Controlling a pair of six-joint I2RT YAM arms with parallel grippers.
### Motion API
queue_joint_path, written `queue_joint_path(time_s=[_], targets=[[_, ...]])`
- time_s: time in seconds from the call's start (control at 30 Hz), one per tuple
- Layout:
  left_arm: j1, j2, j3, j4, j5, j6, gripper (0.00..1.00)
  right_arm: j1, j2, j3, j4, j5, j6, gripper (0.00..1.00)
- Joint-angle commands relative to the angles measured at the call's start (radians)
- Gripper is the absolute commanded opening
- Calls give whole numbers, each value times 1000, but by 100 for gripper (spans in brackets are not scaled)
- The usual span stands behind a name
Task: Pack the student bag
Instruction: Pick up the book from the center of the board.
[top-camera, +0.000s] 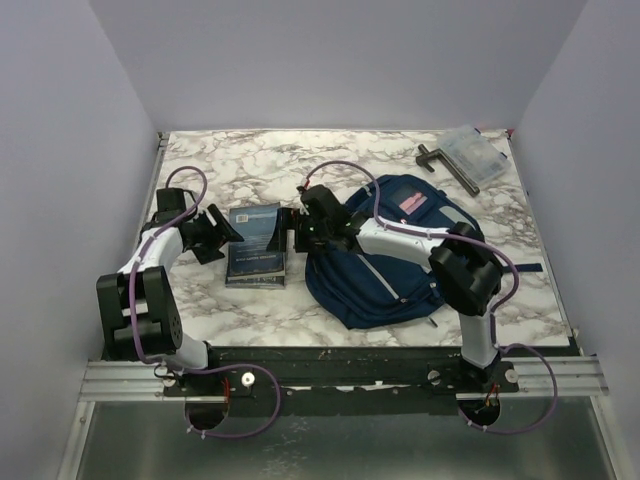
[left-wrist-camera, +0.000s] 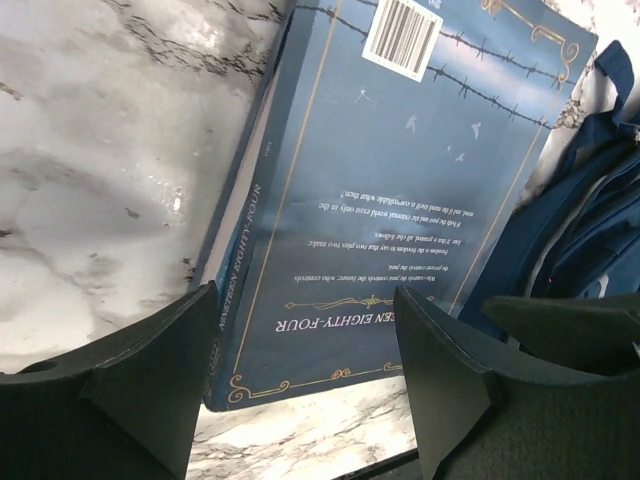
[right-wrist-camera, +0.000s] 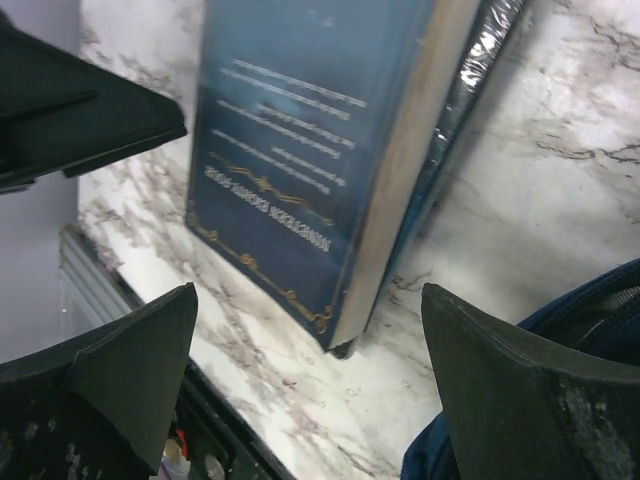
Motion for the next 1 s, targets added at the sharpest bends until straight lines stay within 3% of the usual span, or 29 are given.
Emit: queue_joint_path(time_s=[0.0,0.43,0.7,0.83,0.97], targets=[[-47,23,16,-5,-17,15,72,-9,58,19,-13,26,41,96],[-181,42,2,30,55,-2,71,-32,150,51,-27,-14,58,95],[-181,56,-1,31,58,-10,71,-111,165,-28,139,-262,71,88],[-177,48,1,28,40,-12,72,-139,131,-31,64,-226,7,93],[-169,37,-1,26,25,-13,72,-158,197,82,-77,-286,-89,93]])
